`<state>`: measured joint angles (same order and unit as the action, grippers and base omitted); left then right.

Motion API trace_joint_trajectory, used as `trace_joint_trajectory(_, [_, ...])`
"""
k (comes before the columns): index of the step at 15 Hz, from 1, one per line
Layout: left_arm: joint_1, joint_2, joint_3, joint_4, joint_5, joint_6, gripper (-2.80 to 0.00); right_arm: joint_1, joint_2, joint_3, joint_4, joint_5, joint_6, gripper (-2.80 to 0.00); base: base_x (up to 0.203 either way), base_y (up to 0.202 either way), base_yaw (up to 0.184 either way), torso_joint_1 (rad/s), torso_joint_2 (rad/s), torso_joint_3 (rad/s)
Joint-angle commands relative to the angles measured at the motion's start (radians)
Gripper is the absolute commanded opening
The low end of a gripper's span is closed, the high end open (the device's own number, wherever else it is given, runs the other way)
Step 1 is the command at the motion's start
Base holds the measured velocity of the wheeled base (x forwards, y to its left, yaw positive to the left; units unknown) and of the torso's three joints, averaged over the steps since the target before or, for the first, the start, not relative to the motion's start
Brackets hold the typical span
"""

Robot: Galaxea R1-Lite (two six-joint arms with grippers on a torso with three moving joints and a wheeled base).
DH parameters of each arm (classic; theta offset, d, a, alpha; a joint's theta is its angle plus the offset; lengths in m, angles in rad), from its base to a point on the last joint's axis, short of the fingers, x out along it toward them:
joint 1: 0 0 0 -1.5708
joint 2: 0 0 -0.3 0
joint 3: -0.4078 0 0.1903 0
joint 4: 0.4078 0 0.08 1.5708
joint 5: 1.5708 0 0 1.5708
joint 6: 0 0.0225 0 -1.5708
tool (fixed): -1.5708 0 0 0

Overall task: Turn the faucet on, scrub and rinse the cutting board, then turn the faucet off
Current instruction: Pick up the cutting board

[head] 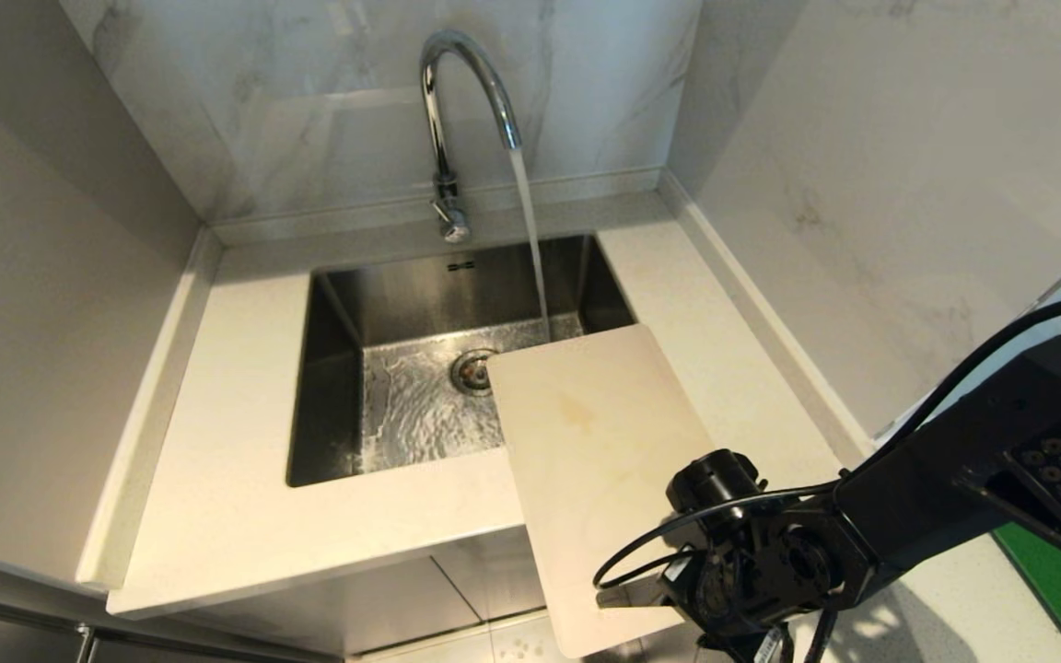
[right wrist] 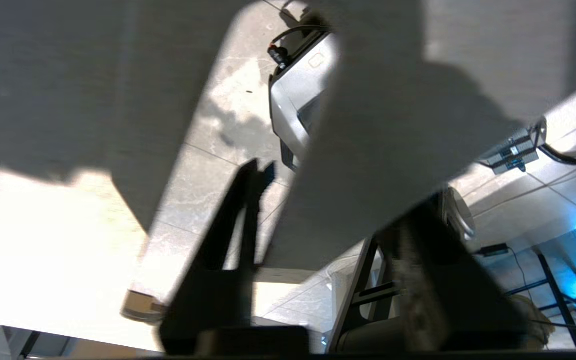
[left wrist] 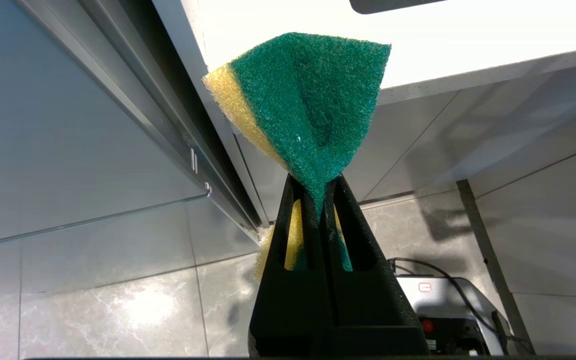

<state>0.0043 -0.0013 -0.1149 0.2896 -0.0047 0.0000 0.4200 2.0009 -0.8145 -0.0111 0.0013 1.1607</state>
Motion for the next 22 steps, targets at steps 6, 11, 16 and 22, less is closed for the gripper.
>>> trace_joint_trajectory(6, [0.0, 0.001, 0.0, 0.002, 0.0, 0.0, -2.8, -0.001, -0.005, 0.0, 0.0, 0.0, 0.019, -2.8, 0.0, 0.0, 0.0, 0.0, 0.0, 0.0])
trace_joint_trajectory(11, [0.0, 0.001, 0.0, 0.002, 0.0, 0.0, -2.8, -0.004, -0.118, 0.02, 0.002, -0.005, 0.021, -2.8, 0.0, 0.0, 0.0, 0.0, 0.0, 0.0])
trace_joint_trajectory(16, [0.0, 0.001, 0.0, 0.002, 0.0, 0.0, -2.8, -0.003, -0.275, 0.031, 0.069, -0.086, 0.007, -2.8, 0.0, 0.0, 0.0, 0.0, 0.0, 0.0])
trace_joint_trajectory(22, [0.0, 0.001, 0.0, 0.002, 0.0, 0.0, -2.8, -0.003, -0.35, 0.035, 0.071, -0.086, -0.003, -2.8, 0.0, 0.0, 0.0, 0.0, 0.0, 0.0])
